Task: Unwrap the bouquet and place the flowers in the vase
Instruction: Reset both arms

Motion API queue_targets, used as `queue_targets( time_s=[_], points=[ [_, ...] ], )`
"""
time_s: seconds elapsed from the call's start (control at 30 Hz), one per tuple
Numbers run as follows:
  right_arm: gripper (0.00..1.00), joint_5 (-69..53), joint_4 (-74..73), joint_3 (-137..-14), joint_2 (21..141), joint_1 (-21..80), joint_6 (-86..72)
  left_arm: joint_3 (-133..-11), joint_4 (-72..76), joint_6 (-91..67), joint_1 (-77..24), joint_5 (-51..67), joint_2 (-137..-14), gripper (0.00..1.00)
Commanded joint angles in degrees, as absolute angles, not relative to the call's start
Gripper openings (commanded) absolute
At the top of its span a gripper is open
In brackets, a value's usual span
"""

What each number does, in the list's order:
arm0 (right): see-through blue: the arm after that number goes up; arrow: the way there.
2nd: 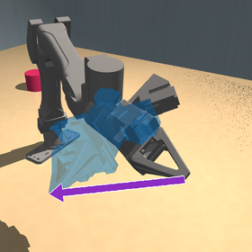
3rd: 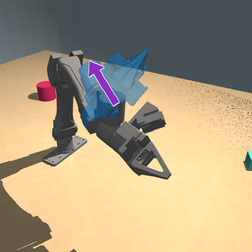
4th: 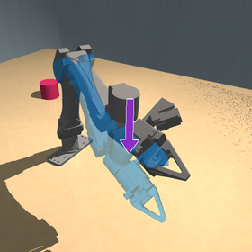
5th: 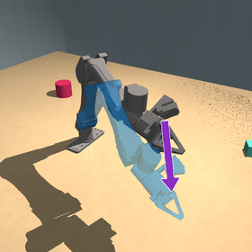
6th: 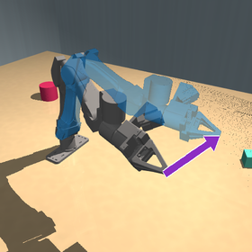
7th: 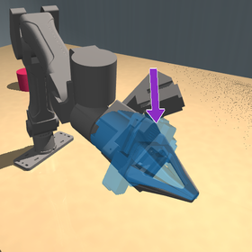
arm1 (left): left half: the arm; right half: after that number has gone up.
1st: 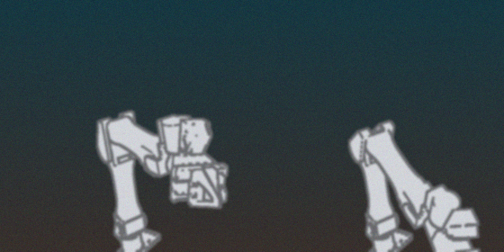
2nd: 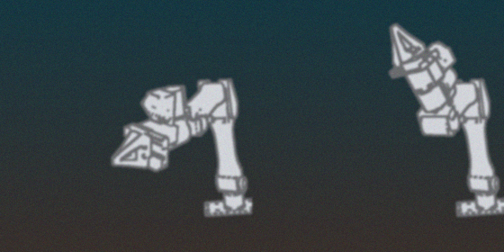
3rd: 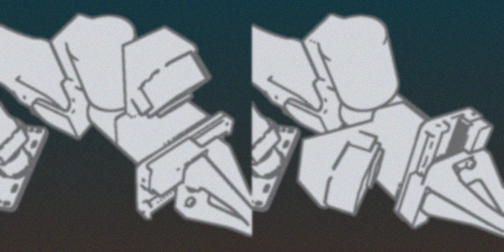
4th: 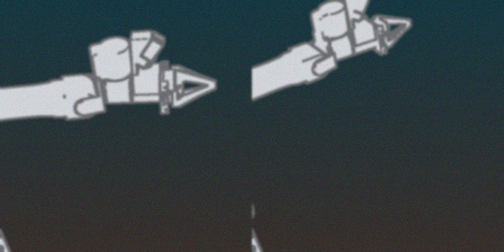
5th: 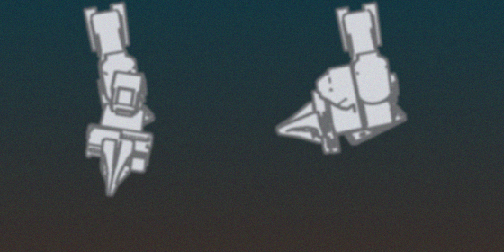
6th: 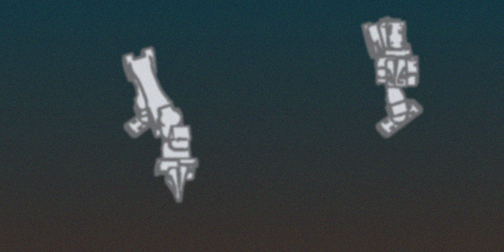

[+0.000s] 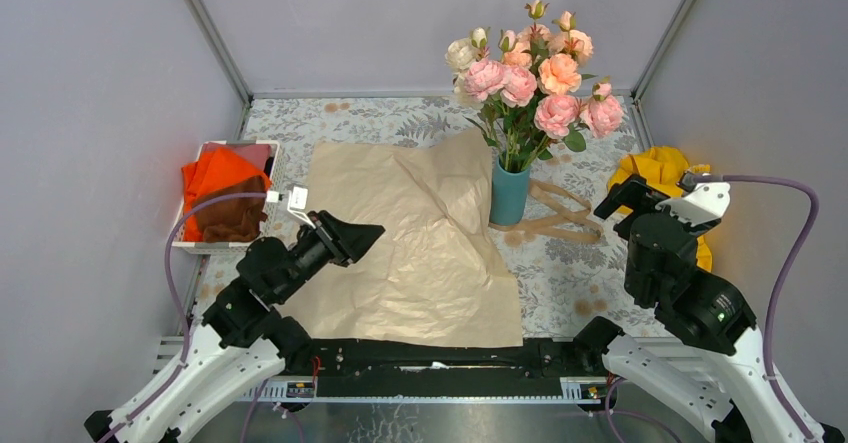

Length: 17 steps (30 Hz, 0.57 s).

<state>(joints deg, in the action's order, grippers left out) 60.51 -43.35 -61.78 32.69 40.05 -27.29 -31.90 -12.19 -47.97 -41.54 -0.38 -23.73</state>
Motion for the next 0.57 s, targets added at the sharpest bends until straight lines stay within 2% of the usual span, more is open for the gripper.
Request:
queue_targets(
  time_s=[0.0,0.37,0.53],
  points=[
    [1.0,62.14,-43.96,-61.53,32.02,39.82,-29.61,-33.63,-17.16,-45.92,-41.75,-4.13,-21.72,0.45],
    [1.0,61.25,-43.19,-60.52,32.39,39.86,-29.07,-34.03,-18.57,-45.8,-41.75,-5.12,-20.34,0.45],
    [0.99,61.68,-49.21,-62.86,36.66,39.83,-32.86,-33.88,-18.62,-45.74,-41.83,-5.41,-20.55,0.45]
  ],
)
